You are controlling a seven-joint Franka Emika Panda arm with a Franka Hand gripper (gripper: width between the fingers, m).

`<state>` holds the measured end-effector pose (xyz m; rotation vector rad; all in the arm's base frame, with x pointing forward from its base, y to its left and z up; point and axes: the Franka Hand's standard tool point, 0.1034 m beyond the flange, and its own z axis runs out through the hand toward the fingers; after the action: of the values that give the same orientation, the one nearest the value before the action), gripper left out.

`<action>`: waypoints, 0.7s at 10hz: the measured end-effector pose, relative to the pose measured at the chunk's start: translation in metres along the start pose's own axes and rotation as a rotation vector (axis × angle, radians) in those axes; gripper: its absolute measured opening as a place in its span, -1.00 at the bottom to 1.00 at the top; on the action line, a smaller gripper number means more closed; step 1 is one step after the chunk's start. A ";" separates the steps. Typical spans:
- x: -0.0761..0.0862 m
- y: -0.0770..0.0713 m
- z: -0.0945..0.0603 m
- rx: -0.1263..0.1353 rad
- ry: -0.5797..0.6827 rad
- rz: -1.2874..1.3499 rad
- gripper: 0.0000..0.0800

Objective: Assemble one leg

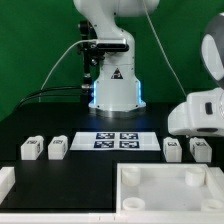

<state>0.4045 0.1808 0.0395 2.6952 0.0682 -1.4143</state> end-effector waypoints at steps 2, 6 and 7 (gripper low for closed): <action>0.003 -0.001 0.000 0.002 0.012 0.000 0.62; 0.009 -0.006 0.011 0.004 0.034 -0.004 0.62; 0.013 -0.010 0.018 0.002 0.038 -0.006 0.62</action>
Offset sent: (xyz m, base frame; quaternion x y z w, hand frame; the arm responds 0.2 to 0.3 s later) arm -0.0003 -0.0009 -0.0022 -0.0015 0.0200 -0.0075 0.9998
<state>0.3962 0.1886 0.0179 2.7259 0.0785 -1.3661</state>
